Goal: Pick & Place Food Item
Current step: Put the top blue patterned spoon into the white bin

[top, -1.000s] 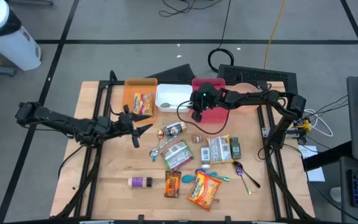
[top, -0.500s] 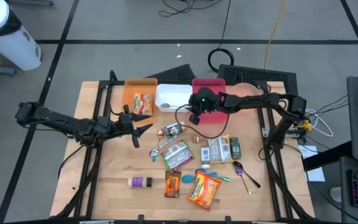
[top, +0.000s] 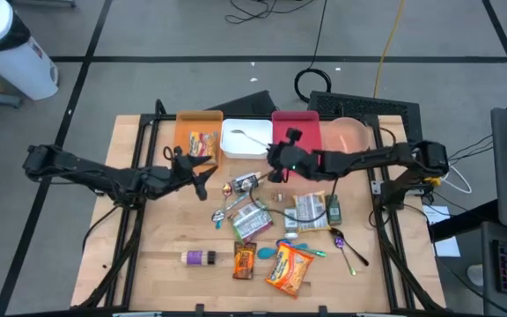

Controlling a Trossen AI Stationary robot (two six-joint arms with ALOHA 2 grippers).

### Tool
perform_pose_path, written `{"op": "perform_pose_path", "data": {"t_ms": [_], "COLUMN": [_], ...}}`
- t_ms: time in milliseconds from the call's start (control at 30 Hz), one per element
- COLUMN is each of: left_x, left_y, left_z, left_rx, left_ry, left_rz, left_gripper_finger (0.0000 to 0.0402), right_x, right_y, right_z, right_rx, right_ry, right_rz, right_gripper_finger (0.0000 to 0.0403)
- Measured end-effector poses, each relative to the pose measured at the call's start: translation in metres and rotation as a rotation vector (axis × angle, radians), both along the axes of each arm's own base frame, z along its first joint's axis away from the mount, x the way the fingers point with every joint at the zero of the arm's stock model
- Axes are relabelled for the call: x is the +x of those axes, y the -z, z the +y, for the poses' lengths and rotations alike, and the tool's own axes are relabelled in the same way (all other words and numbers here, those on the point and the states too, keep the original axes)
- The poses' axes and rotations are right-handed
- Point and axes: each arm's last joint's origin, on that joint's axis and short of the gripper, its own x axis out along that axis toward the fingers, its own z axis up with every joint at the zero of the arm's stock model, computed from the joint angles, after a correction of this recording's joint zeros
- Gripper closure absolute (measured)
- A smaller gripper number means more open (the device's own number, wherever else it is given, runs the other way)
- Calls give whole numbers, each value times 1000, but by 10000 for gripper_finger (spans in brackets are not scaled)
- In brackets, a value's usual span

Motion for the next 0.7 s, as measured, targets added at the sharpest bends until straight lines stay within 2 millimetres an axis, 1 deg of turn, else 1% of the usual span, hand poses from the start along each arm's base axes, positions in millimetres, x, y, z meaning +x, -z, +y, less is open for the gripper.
{"op": "perform_pose_path", "data": {"t_ms": [67, 167, 267, 333, 367, 433, 500, 567, 700], "left_x": [2, 3, 3, 3, 3, 3, 3, 3, 3], "left_y": [1, 0, 0, 0, 0, 0, 1, 1, 2], "left_z": [1, 4, 6, 7, 8, 9, 9, 9, 9], "left_rx": [-1, -4, -4, -4, -4, -4, -4, -3, -3], "left_ry": [5, 5, -5, -13, -16, -21, -22, -22, -19], "left_rz": [0, -9, -9, -10, -9, -9, -7, 0, 5], "left_gripper_finger": [215, 215, 215, 215, 215, 215, 215, 215, 215], "right_x": [5, 4, 12, 12, 15, 25, 31, 42, 59], "right_y": [5, 10, 14, 22, 25, 23, 23, 24, 34], "right_z": [9, 22, 30, 35, 36, 36, 37, 38, 37], "right_rx": [-46, -120, -165, -202, -220, -234, -242, -247, -303], "right_ry": [-7, -15, -41, -49, -43, -35, -33, -30, 13], "right_rz": [30, 102, 112, 185, 213, 220, 273, 312, 432], "right_gripper_finger": [371, 371, 371, 371, 371, 371, 371, 371, 371]}}
